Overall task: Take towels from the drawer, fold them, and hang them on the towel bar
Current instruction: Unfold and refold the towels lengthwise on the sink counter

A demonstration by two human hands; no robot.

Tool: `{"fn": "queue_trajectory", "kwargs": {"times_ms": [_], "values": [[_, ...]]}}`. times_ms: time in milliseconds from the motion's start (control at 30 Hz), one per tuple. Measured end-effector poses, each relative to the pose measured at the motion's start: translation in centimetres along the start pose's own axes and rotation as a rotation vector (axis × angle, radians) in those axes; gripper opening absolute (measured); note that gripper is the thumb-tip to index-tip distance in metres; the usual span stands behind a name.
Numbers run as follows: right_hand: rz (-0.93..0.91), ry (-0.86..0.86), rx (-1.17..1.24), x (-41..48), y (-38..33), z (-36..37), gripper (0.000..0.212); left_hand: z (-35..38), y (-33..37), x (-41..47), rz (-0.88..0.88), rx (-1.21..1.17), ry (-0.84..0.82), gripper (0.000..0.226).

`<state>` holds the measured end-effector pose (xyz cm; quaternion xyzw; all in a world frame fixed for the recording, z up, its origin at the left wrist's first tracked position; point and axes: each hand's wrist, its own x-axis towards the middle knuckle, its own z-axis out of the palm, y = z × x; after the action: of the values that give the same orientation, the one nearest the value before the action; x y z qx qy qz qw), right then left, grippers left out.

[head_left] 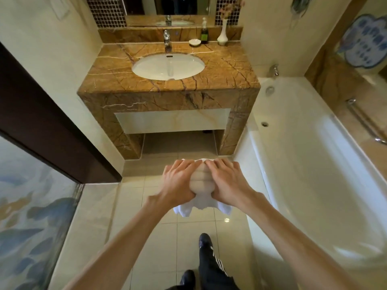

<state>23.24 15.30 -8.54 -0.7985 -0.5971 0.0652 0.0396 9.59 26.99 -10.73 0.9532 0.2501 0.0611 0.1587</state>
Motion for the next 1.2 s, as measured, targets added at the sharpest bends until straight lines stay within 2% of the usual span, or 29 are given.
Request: {"fn": "queue_trajectory", "kwargs": {"times_ms": [533, 1200], "values": [[-0.030, -0.018, 0.038, 10.6, 8.2, -1.4, 0.074, -0.8, -1.3, 12.7, -0.030, 0.065, -0.031, 0.083], [0.031, -0.027, 0.016, 28.4, 14.7, -3.4, 0.066, -1.9, -9.1, 30.9, 0.039, -0.008, 0.005, 0.076]]}}
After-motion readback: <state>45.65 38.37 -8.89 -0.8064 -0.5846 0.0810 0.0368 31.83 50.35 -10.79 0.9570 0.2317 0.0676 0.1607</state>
